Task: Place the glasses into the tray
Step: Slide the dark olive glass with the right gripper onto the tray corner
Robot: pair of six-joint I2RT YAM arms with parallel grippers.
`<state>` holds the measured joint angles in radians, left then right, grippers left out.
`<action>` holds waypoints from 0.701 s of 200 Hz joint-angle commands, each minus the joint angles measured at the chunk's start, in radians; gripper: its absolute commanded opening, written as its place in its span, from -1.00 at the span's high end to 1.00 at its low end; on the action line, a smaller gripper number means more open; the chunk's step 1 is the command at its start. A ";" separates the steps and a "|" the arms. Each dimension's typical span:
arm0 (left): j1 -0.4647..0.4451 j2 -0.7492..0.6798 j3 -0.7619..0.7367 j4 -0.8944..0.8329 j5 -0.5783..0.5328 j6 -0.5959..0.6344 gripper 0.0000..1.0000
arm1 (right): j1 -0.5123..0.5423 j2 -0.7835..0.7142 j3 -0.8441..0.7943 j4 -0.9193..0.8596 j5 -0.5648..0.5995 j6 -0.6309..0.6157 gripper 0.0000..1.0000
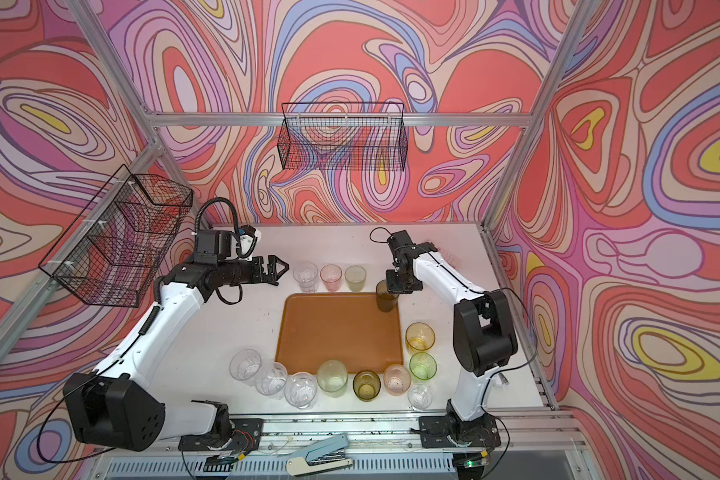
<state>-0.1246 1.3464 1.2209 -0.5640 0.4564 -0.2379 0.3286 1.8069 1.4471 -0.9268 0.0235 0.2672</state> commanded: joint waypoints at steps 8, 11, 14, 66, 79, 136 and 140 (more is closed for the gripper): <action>0.002 -0.003 -0.013 0.016 0.007 -0.001 -1.00 | 0.007 0.006 -0.010 0.021 0.029 0.015 1.00; 0.002 -0.003 -0.014 0.016 0.007 -0.001 -1.00 | 0.007 0.005 -0.010 0.023 0.031 0.015 1.00; 0.003 -0.003 -0.014 0.016 0.007 -0.001 -1.00 | 0.006 0.005 -0.011 0.024 0.033 0.015 1.00; 0.002 -0.001 -0.013 0.016 0.007 -0.001 -1.00 | 0.007 0.005 -0.016 0.036 0.034 0.021 0.90; 0.002 -0.001 -0.014 0.016 0.007 -0.001 -1.00 | 0.007 0.004 -0.016 0.036 0.036 0.023 0.88; 0.002 -0.003 -0.014 0.017 0.007 -0.001 -1.00 | 0.007 -0.005 -0.009 0.034 0.041 0.022 0.63; 0.002 -0.003 -0.014 0.017 0.007 -0.001 -1.00 | 0.007 -0.006 -0.007 0.032 0.041 0.021 0.61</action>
<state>-0.1246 1.3464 1.2209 -0.5640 0.4564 -0.2379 0.3290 1.8069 1.4414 -0.9035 0.0456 0.2829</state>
